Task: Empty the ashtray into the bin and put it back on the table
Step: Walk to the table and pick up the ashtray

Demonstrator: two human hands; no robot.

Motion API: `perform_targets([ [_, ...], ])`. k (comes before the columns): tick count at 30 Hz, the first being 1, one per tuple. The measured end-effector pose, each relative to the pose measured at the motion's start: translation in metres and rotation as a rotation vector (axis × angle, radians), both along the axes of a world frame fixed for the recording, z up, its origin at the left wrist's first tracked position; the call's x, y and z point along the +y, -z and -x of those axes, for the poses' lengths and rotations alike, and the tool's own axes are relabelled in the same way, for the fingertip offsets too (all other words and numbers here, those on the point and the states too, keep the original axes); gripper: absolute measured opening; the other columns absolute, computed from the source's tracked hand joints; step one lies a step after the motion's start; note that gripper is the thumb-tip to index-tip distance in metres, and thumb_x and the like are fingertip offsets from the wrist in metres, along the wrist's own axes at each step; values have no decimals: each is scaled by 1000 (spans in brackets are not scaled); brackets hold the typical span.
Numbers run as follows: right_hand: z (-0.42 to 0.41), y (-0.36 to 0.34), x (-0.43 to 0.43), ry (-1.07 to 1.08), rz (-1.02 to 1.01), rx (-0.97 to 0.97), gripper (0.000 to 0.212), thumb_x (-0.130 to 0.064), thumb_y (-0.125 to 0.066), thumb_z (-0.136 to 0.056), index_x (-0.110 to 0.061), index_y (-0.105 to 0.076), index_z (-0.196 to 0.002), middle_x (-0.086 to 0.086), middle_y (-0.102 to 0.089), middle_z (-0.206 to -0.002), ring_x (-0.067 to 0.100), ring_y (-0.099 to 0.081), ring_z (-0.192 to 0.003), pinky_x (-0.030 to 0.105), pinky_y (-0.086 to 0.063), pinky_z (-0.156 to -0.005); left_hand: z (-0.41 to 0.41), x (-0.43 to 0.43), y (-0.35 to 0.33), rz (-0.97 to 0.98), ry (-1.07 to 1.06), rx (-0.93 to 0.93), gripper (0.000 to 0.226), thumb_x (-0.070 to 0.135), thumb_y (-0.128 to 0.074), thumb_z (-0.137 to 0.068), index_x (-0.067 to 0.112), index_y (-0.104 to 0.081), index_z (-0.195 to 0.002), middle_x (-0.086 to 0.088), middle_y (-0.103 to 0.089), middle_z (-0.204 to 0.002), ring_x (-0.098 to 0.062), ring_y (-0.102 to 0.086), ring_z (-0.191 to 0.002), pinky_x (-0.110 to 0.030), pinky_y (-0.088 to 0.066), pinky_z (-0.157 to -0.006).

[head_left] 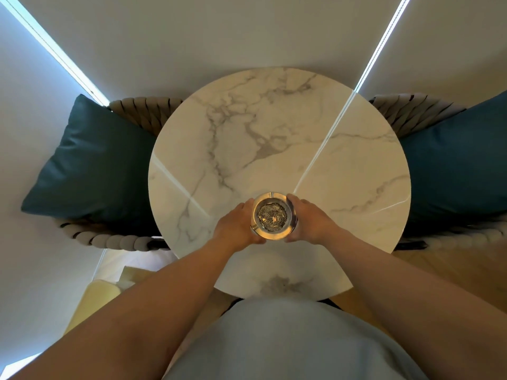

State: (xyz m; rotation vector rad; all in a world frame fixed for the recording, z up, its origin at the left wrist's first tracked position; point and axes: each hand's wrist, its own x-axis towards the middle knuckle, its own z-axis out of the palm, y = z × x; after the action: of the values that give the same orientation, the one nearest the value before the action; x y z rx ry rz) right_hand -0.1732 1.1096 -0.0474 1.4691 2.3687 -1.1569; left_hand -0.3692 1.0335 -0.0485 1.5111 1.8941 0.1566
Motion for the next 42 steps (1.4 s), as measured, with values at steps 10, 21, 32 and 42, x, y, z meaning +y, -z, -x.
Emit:
perform_targets([
  [10,2,20,-31,38,21,19,118,-30,-95,-51,-17,-29,-148,13,-55,-123,30,-54,-112,43,-48,-94,6,-28,19,-26,-9,-91,95,41,-90,-55,28,-41,-135,4,-55,-129,-19,-54,-115,-40,-49,-89],
  [21,0,22,-63,-25,21,28,117,-31,-96,-53,-20,-28,-147,14,-54,-124,30,-53,-114,41,-48,-94,-1,-72,22,-49,-77,-94,96,43,-91,-53,30,-40,-133,5,-55,-129,-19,-55,-114,-40,-49,-88],
  [32,-24,9,-106,-244,-8,33,117,-34,-96,-51,-18,-30,-146,10,-55,-127,27,-53,-115,36,-46,-94,-46,-154,19,-128,-281,-140,88,46,-90,-52,33,-44,-127,10,-57,-122,-13,-56,-109,-43,-52,-89],
  [42,8,-3,-166,-500,-10,34,117,-29,-95,-53,-18,-27,-148,11,-53,-131,29,-52,-120,36,-43,-101,-48,-254,16,-134,-551,-140,93,45,-91,-48,36,-44,-128,16,-59,-120,-10,-56,-109,-43,-51,-91],
])
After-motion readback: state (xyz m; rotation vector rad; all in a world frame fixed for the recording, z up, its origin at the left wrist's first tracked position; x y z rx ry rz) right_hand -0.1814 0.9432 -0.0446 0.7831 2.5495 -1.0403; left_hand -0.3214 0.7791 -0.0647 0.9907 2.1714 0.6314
